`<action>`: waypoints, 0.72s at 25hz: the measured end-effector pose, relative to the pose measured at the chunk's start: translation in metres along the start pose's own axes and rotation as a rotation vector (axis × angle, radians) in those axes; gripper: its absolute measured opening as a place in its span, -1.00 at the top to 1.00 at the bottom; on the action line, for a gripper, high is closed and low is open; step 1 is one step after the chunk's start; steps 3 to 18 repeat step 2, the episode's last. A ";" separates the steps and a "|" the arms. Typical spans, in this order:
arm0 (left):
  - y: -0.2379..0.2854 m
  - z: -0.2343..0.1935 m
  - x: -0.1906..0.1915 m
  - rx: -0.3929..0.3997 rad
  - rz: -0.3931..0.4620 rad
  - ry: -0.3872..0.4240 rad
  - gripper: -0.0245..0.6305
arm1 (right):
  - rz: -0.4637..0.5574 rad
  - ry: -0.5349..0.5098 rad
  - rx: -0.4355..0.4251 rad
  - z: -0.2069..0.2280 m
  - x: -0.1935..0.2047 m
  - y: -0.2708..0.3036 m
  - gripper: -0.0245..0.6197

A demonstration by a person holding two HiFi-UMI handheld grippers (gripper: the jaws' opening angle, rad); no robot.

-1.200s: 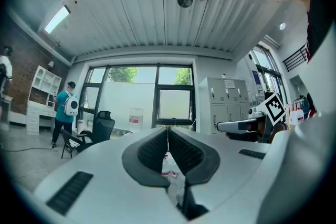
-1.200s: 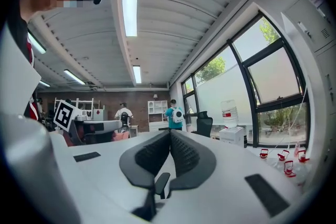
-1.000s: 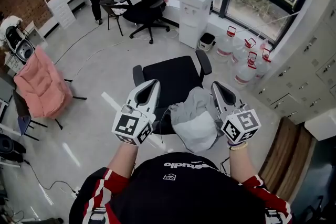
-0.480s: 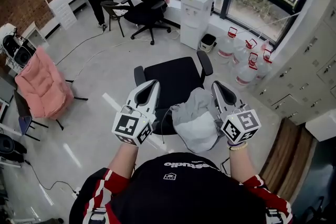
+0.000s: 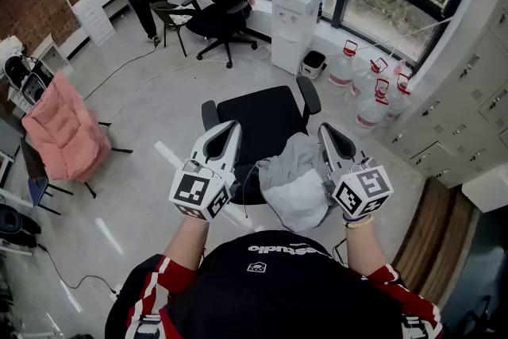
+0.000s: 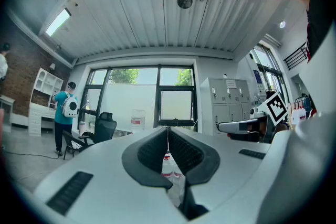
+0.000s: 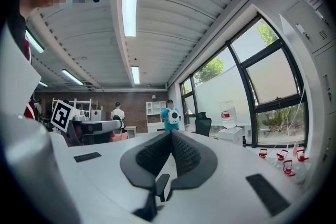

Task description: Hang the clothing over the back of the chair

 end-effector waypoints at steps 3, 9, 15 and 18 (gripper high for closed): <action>0.000 0.000 0.001 -0.002 -0.001 -0.003 0.85 | 0.000 -0.001 -0.002 0.000 0.000 0.000 0.93; 0.000 0.000 0.001 -0.002 -0.001 -0.003 0.85 | 0.000 -0.001 -0.002 0.000 0.000 0.000 0.93; 0.000 0.000 0.001 -0.002 -0.001 -0.003 0.85 | 0.000 -0.001 -0.002 0.000 0.000 0.000 0.93; 0.000 0.000 0.001 -0.002 -0.001 -0.003 0.85 | 0.000 -0.001 -0.002 0.000 0.000 0.000 0.93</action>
Point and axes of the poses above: the fingertips, and each gripper's own axes: y forward along the fingers, z to its right, x out of its underside, the point moved 10 cm from there along -y, backward along the fingers, and after that the axes turned 6 degrees about z, right-handed, at the moved point
